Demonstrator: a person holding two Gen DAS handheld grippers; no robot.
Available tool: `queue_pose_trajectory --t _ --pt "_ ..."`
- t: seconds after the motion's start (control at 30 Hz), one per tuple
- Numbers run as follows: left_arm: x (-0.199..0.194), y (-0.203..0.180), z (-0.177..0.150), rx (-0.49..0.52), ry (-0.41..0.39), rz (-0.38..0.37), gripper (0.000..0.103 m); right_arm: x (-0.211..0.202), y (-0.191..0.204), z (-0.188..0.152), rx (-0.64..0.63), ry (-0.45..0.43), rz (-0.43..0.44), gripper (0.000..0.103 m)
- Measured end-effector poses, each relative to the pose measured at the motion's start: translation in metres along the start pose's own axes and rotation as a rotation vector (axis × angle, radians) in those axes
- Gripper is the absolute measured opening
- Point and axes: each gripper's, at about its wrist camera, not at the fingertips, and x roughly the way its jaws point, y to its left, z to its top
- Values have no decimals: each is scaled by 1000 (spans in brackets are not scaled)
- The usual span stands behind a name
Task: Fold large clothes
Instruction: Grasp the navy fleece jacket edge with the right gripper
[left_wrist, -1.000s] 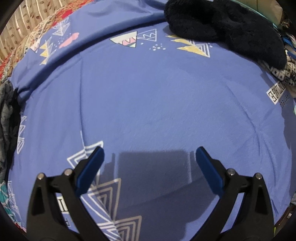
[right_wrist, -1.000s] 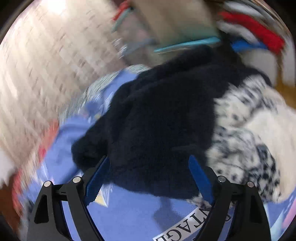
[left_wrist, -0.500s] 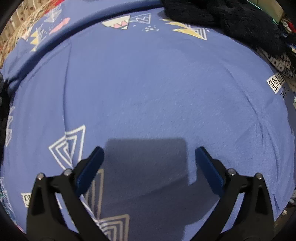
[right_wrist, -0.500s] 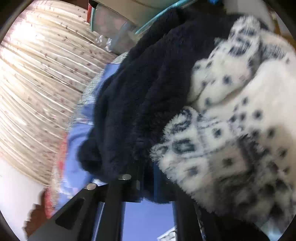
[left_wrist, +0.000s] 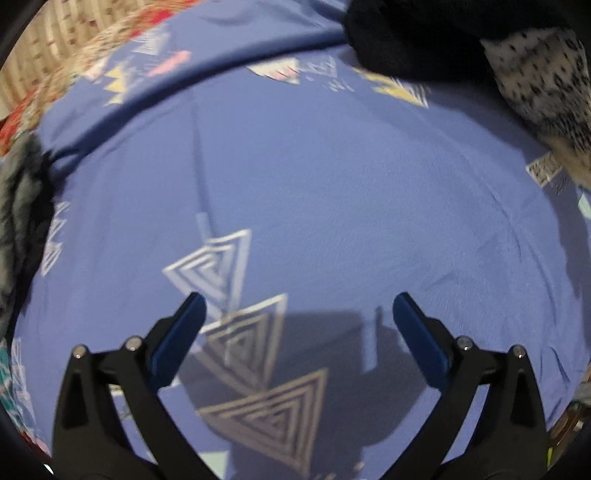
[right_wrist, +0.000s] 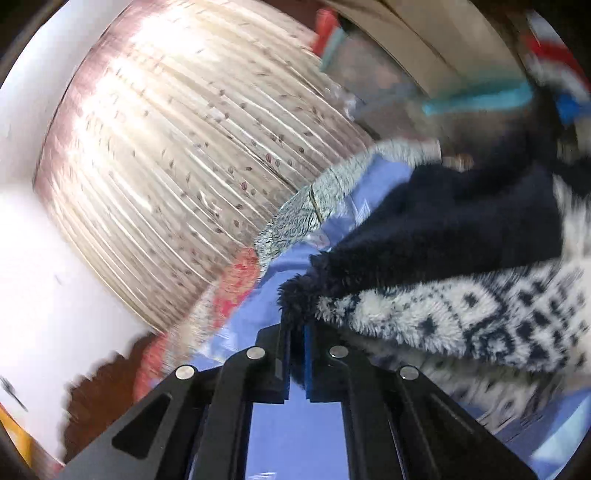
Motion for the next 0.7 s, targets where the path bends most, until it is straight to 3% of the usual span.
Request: queue_pose_trajectory --t 0.07,0.17,0.3,0.37,0.43,0.5,0.57,0.7 --pt "-13 8 -6 -31 -21 6 97 -7 -1 -5 15 33 -29 32" --pt "-33 30 -15 -74 -67 20 97 -14 -13 -42 8 107 -81 32" --pt "-45 47 -21 -100 -109 40 97 -12 -51 -122 22 238 -286 36" --pt "-45 48 -24 -84 -115 51 97 -22 -70 -146 63 236 -353 37" --pt "-40 46 -25 -67 -107 64 97 -35 -81 -153 106 194 -338 41" --pt "-36 46 -27 -71 -105 59 97 -48 -85 -148 136 133 -322 52" --pt "-30 45 -28 -79 -83 42 97 -53 -84 -133 137 82 -322 73" --pt "-22 39 -30 -78 -50 27 97 -14 -100 -89 160 52 -301 82"
